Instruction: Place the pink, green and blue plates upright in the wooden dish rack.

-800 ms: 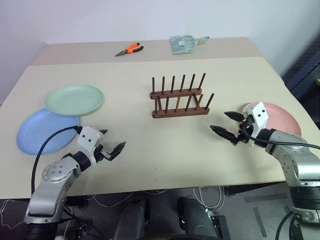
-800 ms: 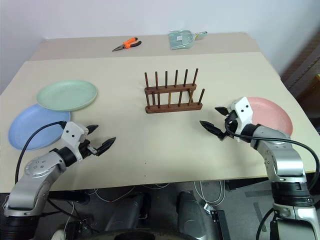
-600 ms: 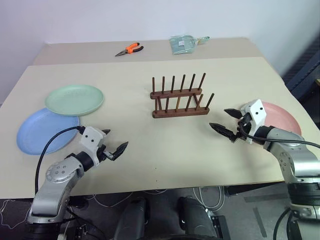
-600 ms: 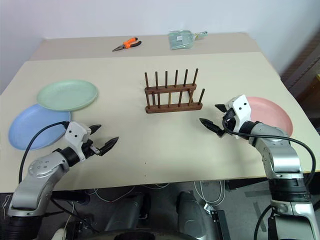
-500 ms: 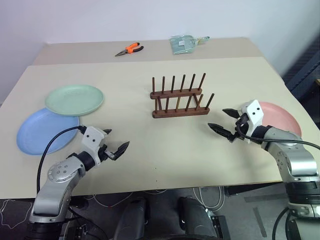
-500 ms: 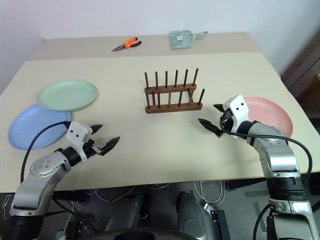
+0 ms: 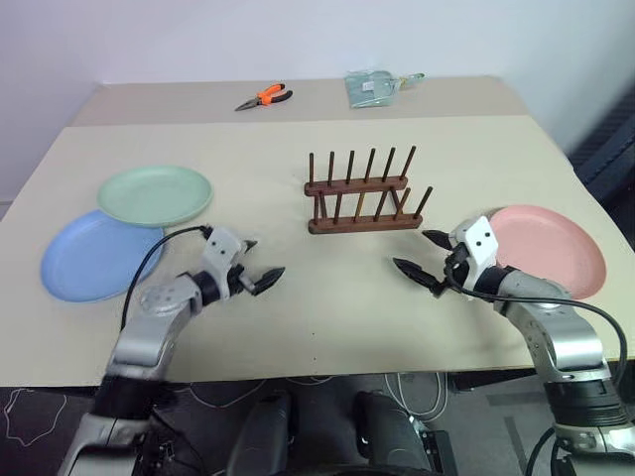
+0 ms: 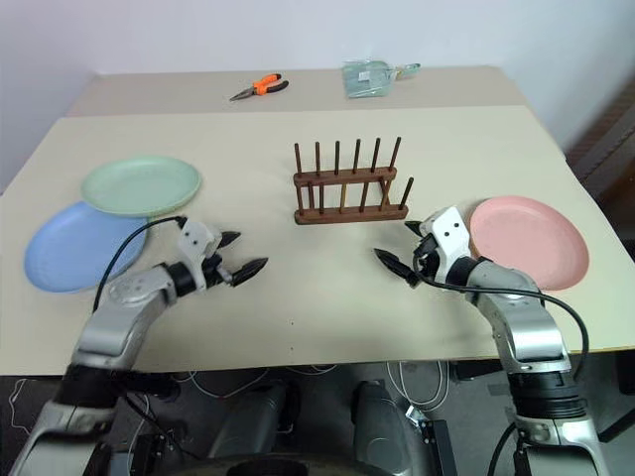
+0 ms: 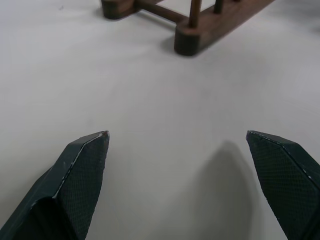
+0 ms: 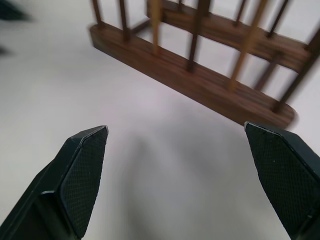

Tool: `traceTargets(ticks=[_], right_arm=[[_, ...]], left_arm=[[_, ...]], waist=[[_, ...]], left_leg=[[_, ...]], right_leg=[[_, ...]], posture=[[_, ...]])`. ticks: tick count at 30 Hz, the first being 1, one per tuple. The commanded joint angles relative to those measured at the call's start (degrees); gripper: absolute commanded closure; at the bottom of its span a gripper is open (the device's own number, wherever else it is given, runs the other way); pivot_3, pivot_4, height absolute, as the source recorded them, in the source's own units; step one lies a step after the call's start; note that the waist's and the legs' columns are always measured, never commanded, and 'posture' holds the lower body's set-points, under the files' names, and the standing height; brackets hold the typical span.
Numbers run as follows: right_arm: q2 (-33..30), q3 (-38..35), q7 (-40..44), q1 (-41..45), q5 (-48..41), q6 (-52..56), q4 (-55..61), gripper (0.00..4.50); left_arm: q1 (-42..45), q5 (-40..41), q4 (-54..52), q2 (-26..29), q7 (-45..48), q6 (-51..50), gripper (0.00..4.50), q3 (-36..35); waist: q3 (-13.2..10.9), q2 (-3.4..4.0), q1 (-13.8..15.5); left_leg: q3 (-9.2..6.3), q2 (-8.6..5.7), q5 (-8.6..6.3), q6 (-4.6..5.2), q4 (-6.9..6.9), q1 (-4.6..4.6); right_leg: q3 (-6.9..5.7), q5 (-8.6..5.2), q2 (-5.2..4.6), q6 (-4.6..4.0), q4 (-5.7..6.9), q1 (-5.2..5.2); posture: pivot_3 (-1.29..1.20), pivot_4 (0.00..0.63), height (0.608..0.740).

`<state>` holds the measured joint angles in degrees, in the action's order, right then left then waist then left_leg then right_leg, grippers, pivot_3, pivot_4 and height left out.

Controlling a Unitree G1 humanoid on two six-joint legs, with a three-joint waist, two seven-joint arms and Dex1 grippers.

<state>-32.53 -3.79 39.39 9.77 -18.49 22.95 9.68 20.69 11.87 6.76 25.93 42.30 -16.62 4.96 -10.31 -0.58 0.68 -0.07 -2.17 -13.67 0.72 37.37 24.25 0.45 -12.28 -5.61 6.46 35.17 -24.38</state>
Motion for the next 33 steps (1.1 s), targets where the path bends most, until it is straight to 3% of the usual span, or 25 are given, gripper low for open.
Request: traceTargets(ticks=[1,6,13,16,21,30,33], right_arm=[[1.3,-1.4,-3.4,-1.6,0.3,-0.1,5.3,0.01],[2.7,-1.5,-7.2,-4.1,0.8,0.6,9.3,0.01],[3.6,-1.1,-10.2,-6.4,1.1,1.3,12.7,0.01],[3.6,-1.5,-10.7,-7.3,1.0,1.6,13.6,0.0],[2.3,-2.4,-9.7,-8.2,0.6,2.1,14.1,0.0],[-3.6,-10.0,-5.4,-11.5,-0.1,1.5,10.7,0.0],[-5.8,-12.4,-3.1,-13.5,-0.5,1.3,9.4,0.0]], left_arm=[[9.2,-2.0,12.7,-2.7,6.1,5.8,0.0,3.5],[22.8,-6.7,35.7,-8.1,9.9,14.6,0.0,6.7],[29.9,-9.8,51.6,-13.1,10.7,22.7,0.0,6.0],[30.1,-10.3,53.3,-13.8,10.9,24.1,0.79,5.4],[26.2,-9.4,47.7,-12.3,16.2,25.7,3.22,5.6],[9.1,-3.8,14.0,-2.8,26.6,15.4,3.22,6.4],[5.8,-3.6,7.8,0.5,28.0,12.0,3.22,7.1]], waist=[[0.0,0.0,0.2],[0.0,-0.05,0.1],[0.0,-0.07,0.0],[0.0,-0.08,0.0],[0.0,-0.06,-0.1],[0.0,-0.03,-0.6],[0.0,-0.02,-0.3]], left_leg=[[0.0,0.0,-0.01,0.01,-0.01,0.01],[-0.06,-0.04,0.0,0.04,0.1,0.09],[-0.06,-0.03,-0.02,0.08,0.16,0.08],[-0.06,-0.02,-0.03,0.1,0.2,0.09],[-0.06,-0.02,-0.04,0.11,0.22,0.09],[-0.07,0.06,-0.05,0.12,0.2,0.05],[-0.08,0.07,-0.05,0.11,0.22,0.05]], right_leg=[[0.0,0.02,0.0,0.04,-0.02,0.0],[-0.13,0.08,0.01,0.15,-0.01,0.03],[-0.15,0.08,0.03,0.2,0.05,0.05],[-0.15,0.07,0.03,0.22,0.06,0.07],[-0.15,0.07,0.03,0.22,0.08,0.07],[-0.11,0.07,0.04,0.2,0.12,0.07],[-0.1,0.02,0.02,0.09,0.11,0.07]], posture=[[0.0,0.15,0.738],[0.0,0.15,0.738],[0.0,0.15,0.738],[0.0,0.15,0.738],[0.0,0.15,0.738],[0.0,0.15,0.738],[0.0,0.15,0.738]])
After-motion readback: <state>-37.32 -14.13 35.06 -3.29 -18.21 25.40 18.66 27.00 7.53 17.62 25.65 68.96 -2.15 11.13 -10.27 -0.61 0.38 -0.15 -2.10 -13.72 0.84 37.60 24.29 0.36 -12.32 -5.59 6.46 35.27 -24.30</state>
